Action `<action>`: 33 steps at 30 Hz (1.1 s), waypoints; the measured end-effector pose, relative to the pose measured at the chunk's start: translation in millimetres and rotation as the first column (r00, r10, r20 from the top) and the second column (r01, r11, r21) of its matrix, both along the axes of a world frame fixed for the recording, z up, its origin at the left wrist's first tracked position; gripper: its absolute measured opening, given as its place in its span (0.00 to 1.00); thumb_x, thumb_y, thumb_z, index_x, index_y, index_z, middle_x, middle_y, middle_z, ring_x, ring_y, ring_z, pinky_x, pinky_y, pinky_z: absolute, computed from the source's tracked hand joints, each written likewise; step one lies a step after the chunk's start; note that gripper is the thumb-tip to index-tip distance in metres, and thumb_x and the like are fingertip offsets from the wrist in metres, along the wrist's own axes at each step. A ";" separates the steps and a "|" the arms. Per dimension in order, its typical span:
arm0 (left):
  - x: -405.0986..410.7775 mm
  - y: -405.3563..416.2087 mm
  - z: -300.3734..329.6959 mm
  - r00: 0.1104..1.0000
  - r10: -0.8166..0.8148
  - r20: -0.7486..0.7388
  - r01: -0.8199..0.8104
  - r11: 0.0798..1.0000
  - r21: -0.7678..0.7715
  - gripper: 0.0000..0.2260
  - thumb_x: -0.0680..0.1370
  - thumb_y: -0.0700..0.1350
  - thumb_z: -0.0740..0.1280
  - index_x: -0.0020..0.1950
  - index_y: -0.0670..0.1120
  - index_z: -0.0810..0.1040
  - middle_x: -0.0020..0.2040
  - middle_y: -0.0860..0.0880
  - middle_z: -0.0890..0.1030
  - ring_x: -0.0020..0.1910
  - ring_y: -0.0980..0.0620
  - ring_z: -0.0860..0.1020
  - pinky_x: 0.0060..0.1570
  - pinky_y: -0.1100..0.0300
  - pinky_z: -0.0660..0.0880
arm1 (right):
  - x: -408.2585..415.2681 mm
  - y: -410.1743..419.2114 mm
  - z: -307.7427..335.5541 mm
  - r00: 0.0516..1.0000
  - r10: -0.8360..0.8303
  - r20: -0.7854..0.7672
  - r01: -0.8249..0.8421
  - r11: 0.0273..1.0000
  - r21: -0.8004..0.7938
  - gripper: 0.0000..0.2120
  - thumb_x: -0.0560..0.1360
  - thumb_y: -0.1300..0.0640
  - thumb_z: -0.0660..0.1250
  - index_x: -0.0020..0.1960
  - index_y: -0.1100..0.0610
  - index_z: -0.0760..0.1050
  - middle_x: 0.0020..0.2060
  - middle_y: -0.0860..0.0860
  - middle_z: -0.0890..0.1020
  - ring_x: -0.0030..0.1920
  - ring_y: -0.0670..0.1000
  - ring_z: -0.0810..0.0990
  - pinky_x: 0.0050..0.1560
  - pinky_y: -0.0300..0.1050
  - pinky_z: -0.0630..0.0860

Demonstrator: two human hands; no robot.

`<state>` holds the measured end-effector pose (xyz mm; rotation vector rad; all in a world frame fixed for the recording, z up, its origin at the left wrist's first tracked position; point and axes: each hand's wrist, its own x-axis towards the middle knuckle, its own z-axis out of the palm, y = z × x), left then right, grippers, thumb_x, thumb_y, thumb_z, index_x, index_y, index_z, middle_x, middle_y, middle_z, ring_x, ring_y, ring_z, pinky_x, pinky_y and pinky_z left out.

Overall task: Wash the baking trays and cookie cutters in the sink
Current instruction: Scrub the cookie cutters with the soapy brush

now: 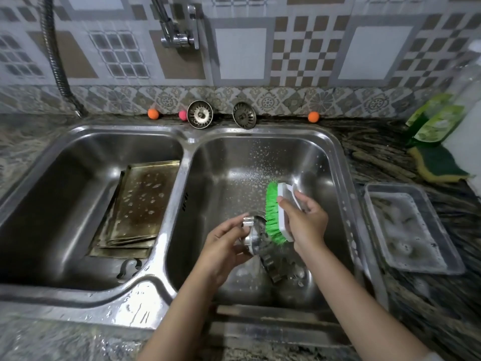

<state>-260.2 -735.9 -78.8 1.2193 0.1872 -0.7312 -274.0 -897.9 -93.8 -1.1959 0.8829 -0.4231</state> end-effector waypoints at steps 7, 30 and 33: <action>49.2 107.5 29.1 0.916 0.273 0.293 -0.323 0.936 0.139 0.10 0.73 0.36 0.68 0.52 0.46 0.80 0.41 0.46 0.82 0.38 0.48 0.80 0.38 0.56 0.78 | -4.3 5.1 -14.0 0.995 0.082 -0.052 -0.085 0.995 -0.045 0.17 0.63 0.54 0.80 0.48 0.43 0.79 0.52 0.57 0.83 0.40 0.50 0.79 0.29 0.38 0.73; 111.2 210.1 -32.3 0.919 -0.324 0.224 -0.128 0.294 0.947 0.10 0.73 0.45 0.72 0.53 0.46 0.82 0.51 0.45 0.83 0.45 0.48 0.79 0.45 0.58 0.73 | -4.2 10.9 -20.9 0.988 0.124 -0.093 -0.132 0.989 -0.074 0.22 0.66 0.58 0.78 0.59 0.51 0.79 0.50 0.51 0.84 0.44 0.51 0.83 0.40 0.43 0.79; 93.9 158.1 3.2 0.824 -0.147 0.547 -0.422 0.484 0.766 0.04 0.73 0.44 0.71 0.47 0.49 0.81 0.41 0.48 0.83 0.40 0.50 0.80 0.42 0.57 0.76 | -3.3 -7.5 -12.2 0.996 0.057 -0.065 -0.062 0.995 -0.073 0.23 0.67 0.59 0.77 0.61 0.54 0.79 0.50 0.53 0.84 0.45 0.52 0.84 0.38 0.43 0.80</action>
